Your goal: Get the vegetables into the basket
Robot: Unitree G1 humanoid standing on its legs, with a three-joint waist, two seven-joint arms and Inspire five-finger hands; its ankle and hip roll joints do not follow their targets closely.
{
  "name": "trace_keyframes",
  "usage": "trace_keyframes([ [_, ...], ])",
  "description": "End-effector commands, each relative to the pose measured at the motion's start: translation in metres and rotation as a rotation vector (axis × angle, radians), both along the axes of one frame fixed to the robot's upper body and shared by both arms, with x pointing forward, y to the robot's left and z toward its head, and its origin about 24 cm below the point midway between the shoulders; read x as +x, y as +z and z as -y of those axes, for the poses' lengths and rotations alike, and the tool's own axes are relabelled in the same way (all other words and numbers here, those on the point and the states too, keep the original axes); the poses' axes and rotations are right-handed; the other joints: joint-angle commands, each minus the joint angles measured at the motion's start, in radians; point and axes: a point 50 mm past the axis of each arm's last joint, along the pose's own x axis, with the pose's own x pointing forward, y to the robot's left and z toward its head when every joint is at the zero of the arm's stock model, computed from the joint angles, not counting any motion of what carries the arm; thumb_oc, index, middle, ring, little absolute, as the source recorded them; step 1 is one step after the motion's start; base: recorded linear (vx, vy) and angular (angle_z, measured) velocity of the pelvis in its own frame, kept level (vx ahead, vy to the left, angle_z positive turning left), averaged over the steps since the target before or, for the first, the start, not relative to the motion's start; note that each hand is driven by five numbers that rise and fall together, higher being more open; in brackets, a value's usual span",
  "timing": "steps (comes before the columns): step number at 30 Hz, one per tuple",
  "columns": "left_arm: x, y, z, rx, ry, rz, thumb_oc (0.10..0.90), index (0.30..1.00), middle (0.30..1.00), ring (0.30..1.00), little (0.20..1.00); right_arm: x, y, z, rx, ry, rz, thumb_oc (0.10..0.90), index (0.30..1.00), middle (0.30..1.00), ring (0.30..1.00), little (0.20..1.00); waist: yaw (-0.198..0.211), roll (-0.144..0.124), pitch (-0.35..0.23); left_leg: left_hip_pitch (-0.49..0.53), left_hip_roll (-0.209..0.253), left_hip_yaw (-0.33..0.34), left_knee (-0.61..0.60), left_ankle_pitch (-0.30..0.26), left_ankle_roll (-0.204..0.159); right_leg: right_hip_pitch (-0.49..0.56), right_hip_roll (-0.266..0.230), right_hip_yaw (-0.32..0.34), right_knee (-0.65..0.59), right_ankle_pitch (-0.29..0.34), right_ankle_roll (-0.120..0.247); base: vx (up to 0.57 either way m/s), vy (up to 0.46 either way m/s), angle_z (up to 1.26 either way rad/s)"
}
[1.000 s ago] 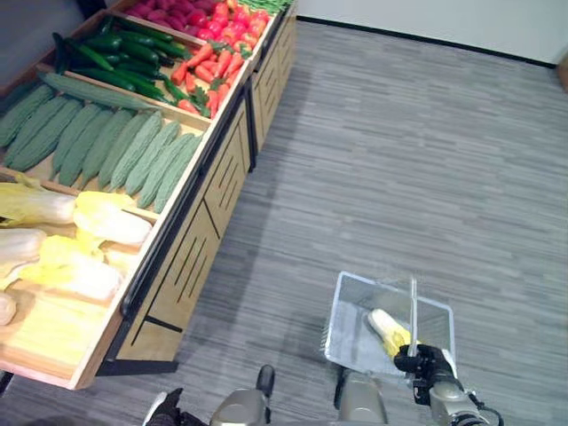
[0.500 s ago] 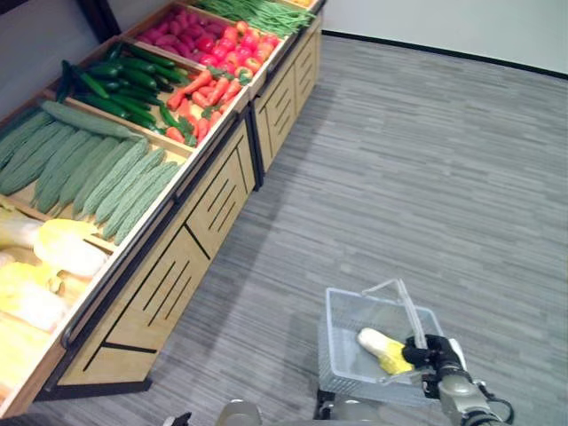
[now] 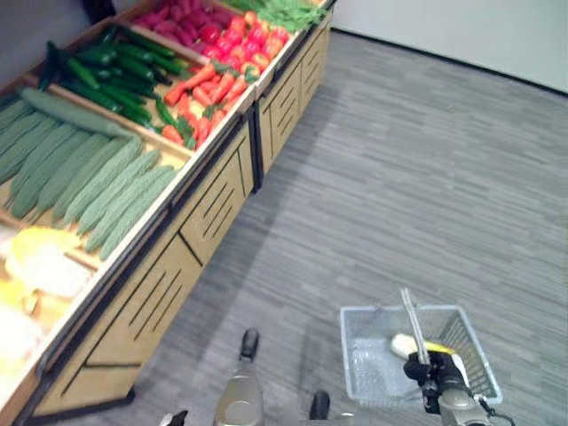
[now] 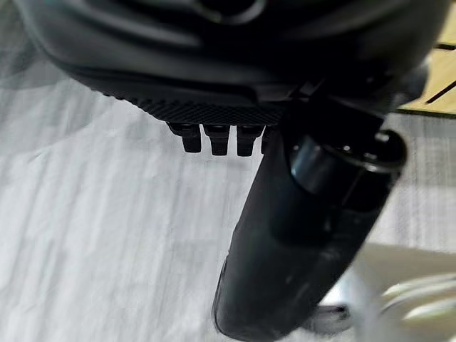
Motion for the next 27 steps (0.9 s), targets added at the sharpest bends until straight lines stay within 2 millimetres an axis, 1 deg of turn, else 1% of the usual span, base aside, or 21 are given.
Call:
trace_keyframes([
  [1,0.002,0.005,-0.016,0.059,-0.084,-0.013,0.9,1.0,1.0,1.0,1.0,0.053,0.036,0.021,-0.097,0.064,0.232,0.4,0.3,0.3,0.3,0.3,0.027,-0.009,-0.035,-0.039,-0.004,0.002,0.071,-0.08,-0.003,-0.051,-0.094,0.074,0.11,0.101,0.11,0.25,0.361,-0.15],
  [2,0.004,0.006,-0.017,0.059,-0.083,-0.009,0.9,1.0,1.0,1.0,1.0,0.055,0.036,0.019,-0.095,0.072,0.236,0.4,0.3,0.3,0.3,0.3,0.026,-0.014,-0.037,-0.039,-0.016,0.007,0.083,-0.094,0.005,-0.054,-0.107,0.076,0.115,0.123,0.117,0.14,0.222,-0.29],
  [3,0.004,0.006,-0.017,0.059,-0.083,-0.009,0.9,1.0,1.0,1.0,1.0,0.055,0.036,0.019,-0.095,0.072,0.236,0.4,0.3,0.3,0.3,0.3,0.027,-0.015,-0.037,-0.04,-0.017,0.007,0.084,-0.095,0.005,-0.054,-0.108,0.076,0.115,0.124,0.117,0.14,0.201,-0.38],
  [5,0.008,0.008,-0.021,0.068,-0.066,0.01,0.9,1.0,1.0,1.0,1.0,0.06,0.037,0.017,-0.091,0.079,0.245,0.4,0.3,0.3,0.3,0.3,0.029,-0.021,-0.036,-0.021,-0.046,0.02,0.101,-0.132,0.035,-0.107,-0.141,0.084,0.215,0.224,0.133,0.14,0.26,-0.18],
  [6,0.009,0.009,-0.022,0.07,-0.06,0.012,0.9,1.0,1.0,1.0,1.0,0.063,0.038,0.016,-0.088,0.082,0.251,0.4,0.3,0.3,0.3,0.3,0.029,-0.015,-0.031,-0.008,-0.052,0.021,0.099,-0.138,0.046,-0.136,-0.143,0.087,0.282,0.258,0.129,0.13,0.336,-0.01],
  [7,0.013,0.01,-0.023,0.062,-0.055,0.034,0.9,1.0,1.0,1.0,1.0,0.07,0.041,0.013,-0.085,0.092,0.275,0.4,0.3,0.3,0.3,0.3,0.023,0.01,-0.011,0.023,-0.063,0.011,0.098,-0.151,0.067,-0.186,-0.137,0.079,0.405,0.302,0.119,0.14,0.314,0.04],
  [8,0.014,0.01,-0.024,0.057,-0.045,0.042,0.9,1.0,1.0,1.0,1.0,0.073,0.042,0.011,-0.082,0.097,0.286,0.4,0.3,0.3,0.3,0.3,0.017,0.021,0.003,0.043,-0.067,0.003,0.096,-0.158,0.075,-0.216,-0.128,0.078,0.446,0.297,0.111,0.24,0.338,0.15],
  [9,0.014,0.01,-0.025,0.051,-0.012,0.043,0.9,1.0,1.0,1.0,1.0,0.076,0.042,0.007,-0.07,0.107,0.294,0.4,0.3,0.3,0.3,0.3,0.0,0.032,0.016,0.083,-0.071,-0.01,0.082,-0.167,0.081,-0.285,-0.099,0.062,0.439,0.26,0.092,0.26,0.177,0.19],
  [10,0.014,0.01,-0.025,0.045,-0.004,0.044,0.9,1.0,1.0,1.0,1.0,0.077,0.043,0.007,-0.068,0.109,0.299,0.4,0.3,0.3,0.3,0.3,-0.009,0.033,0.024,0.106,-0.076,-0.019,0.079,-0.173,0.08,-0.301,-0.097,0.048,0.417,0.248,0.086,0.67,-0.113,0.62],
  [11,0.009,0.008,-0.021,0.038,-0.007,0.018,0.9,1.0,1.0,1.0,1.0,0.084,0.046,0.004,-0.064,0.112,0.32,0.4,0.3,0.3,0.3,0.3,-0.049,0.024,0.049,0.189,-0.074,-0.078,0.102,-0.244,0.051,-0.349,-0.13,0.06,0.135,0.299,0.115,0.54,-0.212,0.53],
  [12,0.009,0.008,-0.021,0.038,-0.007,0.018,0.9,1.0,1.0,1.0,1.0,0.084,0.046,0.004,-0.064,0.112,0.32,0.4,0.3,0.3,0.3,0.3,-0.049,0.024,0.05,0.19,-0.073,-0.078,0.102,-0.244,0.051,-0.347,-0.13,0.059,0.135,0.299,0.114,0.56,-0.301,0.7],
  [13,0.01,0.007,-0.021,0.037,0.001,0.018,0.9,1.0,1.0,1.0,1.0,0.086,0.046,0.002,-0.063,0.114,0.325,0.4,0.3,0.3,0.3,0.3,-0.057,0.015,0.05,0.199,-0.068,-0.092,0.114,-0.262,0.043,-0.367,-0.144,0.087,0.078,0.321,0.123,0.23,-0.137,1.32],
  [14,0.009,0.007,-0.02,0.033,0.002,0.016,0.9,1.0,1.0,1.0,1.0,0.086,0.046,0.002,-0.064,0.113,0.323,0.4,0.3,0.3,0.3,0.3,-0.062,0.017,0.049,0.216,-0.059,-0.105,0.122,-0.28,0.034,-0.377,-0.151,0.1,0.039,0.337,0.132,0.33,-0.182,1.45],
  [16,0.007,0.006,-0.018,0.032,0.0,0.005,0.9,1.0,1.0,1.0,1.0,0.085,0.045,0.003,-0.064,0.114,0.313,0.4,0.3,0.3,0.3,0.3,-0.063,0.011,0.046,0.243,-0.05,-0.124,0.135,-0.303,0.023,-0.368,-0.152,0.111,0.034,0.359,0.145,0.3,-0.16,1.13],
  [17,0.004,0.005,-0.018,0.03,0.002,-0.007,0.9,1.0,1.0,1.0,1.0,0.082,0.043,0.003,-0.061,0.113,0.303,0.4,0.3,0.3,0.3,0.3,-0.059,0.006,0.036,0.252,-0.046,-0.133,0.14,-0.314,0.016,-0.349,-0.146,0.1,0.018,0.327,0.141,0.29,-0.18,0.71],
  [18,0.0,0.004,-0.017,0.032,0.005,-0.017,0.9,1.0,1.0,1.0,1.0,0.08,0.041,0.002,-0.056,0.107,0.297,0.4,0.3,0.3,0.3,0.3,-0.053,-0.002,0.025,0.257,-0.044,-0.136,0.15,-0.326,0.013,-0.335,-0.143,0.089,0.014,0.327,0.137,0.31,-0.199,0.56],
  [20,-0.004,0.003,-0.014,0.025,0.004,-0.029,0.9,1.0,1.0,1.0,1.0,0.08,0.041,0.003,-0.055,0.12,0.29,0.4,0.3,0.3,0.3,0.3,-0.047,0.0,0.003,0.272,-0.024,-0.149,0.154,-0.323,0.001,-0.316,-0.122,0.063,0.019,0.32,0.131,0.27,-0.206,0.48],
  [21,-0.004,0.003,-0.015,0.025,0.016,-0.025,0.9,1.0,1.0,1.0,1.0,0.082,0.042,0.003,-0.055,0.119,0.296,0.4,0.3,0.3,0.3,0.3,-0.044,0.002,-0.005,0.277,-0.012,-0.162,0.154,-0.312,-0.007,-0.309,-0.107,0.063,0.023,0.306,0.124,0.26,-0.243,0.26],
  [23,-0.004,0.002,-0.01,0.018,0.01,-0.021,0.9,1.0,1.0,1.0,1.0,0.089,0.048,0.005,-0.06,0.122,0.326,0.4,0.3,0.3,0.3,0.3,-0.037,0.01,-0.025,0.291,0.036,-0.185,0.127,-0.288,-0.03,-0.291,-0.079,0.017,0.037,0.264,0.108,0.28,-0.268,-0.11],
  [25,0.002,0.001,-0.006,0.023,-0.008,-0.004,0.9,1.0,1.0,1.0,1.0,0.094,0.051,0.004,-0.067,0.132,0.346,0.4,0.3,0.3,0.3,0.3,-0.033,0.013,-0.032,0.289,0.058,-0.198,0.103,-0.26,-0.041,-0.294,-0.068,-0.001,0.049,0.244,0.101,0.16,-0.176,-0.22],
  [27,0.001,0.001,-0.005,0.035,0.003,-0.006,0.9,1.0,1.0,1.0,1.0,0.09,0.047,0.004,-0.067,0.119,0.32,0.4,0.3,0.3,0.3,0.3,-0.023,0.014,-0.042,0.296,0.078,-0.203,0.074,-0.247,-0.044,-0.291,-0.06,-0.011,0.052,0.232,0.095,0.15,-0.142,0.02],
])
